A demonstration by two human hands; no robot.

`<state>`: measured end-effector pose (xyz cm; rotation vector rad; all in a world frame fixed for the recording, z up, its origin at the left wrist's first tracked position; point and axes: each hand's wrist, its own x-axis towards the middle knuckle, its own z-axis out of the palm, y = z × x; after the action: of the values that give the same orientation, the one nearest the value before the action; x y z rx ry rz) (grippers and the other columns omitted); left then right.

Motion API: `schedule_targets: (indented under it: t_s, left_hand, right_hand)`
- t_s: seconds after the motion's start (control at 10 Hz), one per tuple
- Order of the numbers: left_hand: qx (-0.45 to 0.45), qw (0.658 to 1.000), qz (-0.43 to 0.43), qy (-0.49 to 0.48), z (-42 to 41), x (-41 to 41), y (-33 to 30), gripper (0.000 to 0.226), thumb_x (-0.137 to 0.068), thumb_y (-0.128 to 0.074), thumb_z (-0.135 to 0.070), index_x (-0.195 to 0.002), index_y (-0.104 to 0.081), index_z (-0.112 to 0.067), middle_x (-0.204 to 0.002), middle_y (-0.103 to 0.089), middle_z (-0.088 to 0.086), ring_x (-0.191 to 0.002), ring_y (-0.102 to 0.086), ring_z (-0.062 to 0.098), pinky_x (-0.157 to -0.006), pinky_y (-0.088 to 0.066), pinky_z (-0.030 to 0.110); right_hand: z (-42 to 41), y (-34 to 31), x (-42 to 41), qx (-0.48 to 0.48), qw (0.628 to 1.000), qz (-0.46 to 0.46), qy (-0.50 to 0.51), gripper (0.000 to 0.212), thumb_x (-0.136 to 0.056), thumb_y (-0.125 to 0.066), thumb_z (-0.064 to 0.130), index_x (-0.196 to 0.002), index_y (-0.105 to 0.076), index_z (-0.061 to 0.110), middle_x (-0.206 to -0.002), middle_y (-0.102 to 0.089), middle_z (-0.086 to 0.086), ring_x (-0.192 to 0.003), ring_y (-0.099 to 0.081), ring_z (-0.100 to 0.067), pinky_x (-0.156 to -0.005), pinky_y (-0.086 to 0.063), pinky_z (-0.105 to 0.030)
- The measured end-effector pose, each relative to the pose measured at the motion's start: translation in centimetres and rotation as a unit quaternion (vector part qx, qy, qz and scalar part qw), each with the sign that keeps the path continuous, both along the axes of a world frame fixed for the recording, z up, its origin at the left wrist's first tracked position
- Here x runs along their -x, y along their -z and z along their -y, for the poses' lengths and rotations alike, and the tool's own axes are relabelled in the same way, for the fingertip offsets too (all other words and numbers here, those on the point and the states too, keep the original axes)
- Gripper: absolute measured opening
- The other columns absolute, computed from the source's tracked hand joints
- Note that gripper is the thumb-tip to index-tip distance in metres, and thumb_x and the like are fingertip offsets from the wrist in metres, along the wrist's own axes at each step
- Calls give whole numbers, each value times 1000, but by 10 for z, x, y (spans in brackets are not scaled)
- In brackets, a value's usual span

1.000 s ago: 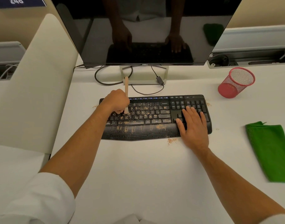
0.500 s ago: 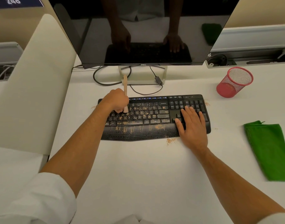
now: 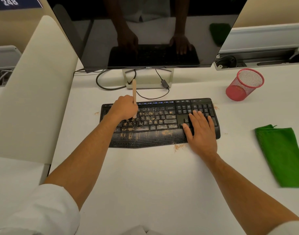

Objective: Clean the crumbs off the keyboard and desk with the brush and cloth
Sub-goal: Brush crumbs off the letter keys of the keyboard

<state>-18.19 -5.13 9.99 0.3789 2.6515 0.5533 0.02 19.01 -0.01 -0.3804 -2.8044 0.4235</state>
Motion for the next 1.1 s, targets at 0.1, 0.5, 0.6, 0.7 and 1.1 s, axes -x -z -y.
schedule_targets:
  t_s: [0.1, 0.5, 0.6, 0.7, 1.1]
  left_hand:
    - [-19, 1000, 4, -10, 0, 3, -6, 19, -97, -49, -17, -95, -61, -2, -85, -65, 12, -67, -61, 25, -59, -50, 36]
    - [12, 999, 47, 9, 0, 4, -8, 18, -97, -53, -15, -99, -62, 0, -85, -67, 13, -71, -66, 26, -63, -55, 40]
    - [1, 998, 65, 3, 1, 8, -12, 18, -96, -55, -15, -101, -63, 0, -87, -69, 15, -77, -70, 31, -74, -59, 45]
    - [-70, 996, -52, -36, -3, 5, -10, 21, -101, -48, -24, -102, -60, -6, -89, -63, 6, -77, -63, 26, -64, -48, 37]
    - [-12, 995, 93, -30, -4, 7, -9, 16, -95, -53, -11, -99, -62, 1, -81, -71, 18, -69, -72, 30, -72, -62, 44]
  right_hand:
    - [0, 0, 0, 1, 1000, 4, 0, 62, -103, -30, 53, -145, -49, 12, -153, -46, -7, -148, -31, -21, -125, -10, -44]
    - [0, -1, 0, 5, 1000, 9, 1, 64, -102, -28, 54, -146, -48, 12, -154, -44, -6, -149, -29, -20, -126, -9, -44]
    - [0, -1, 0, 5, 1000, 8, 2, 63, -102, -28, 54, -146, -48, 12, -154, -44, -6, -149, -29, -20, -126, -9, -44]
    - [1, -1, 0, 2, 1000, 5, 2, 62, -103, -29, 53, -146, -48, 13, -154, -45, -6, -149, -29, -20, -126, -8, -43]
    - [0, 0, 0, 5, 1000, 2, 3, 62, -103, -30, 53, -145, -49, 12, -154, -45, -6, -149, -30, -20, -126, -9, -43]
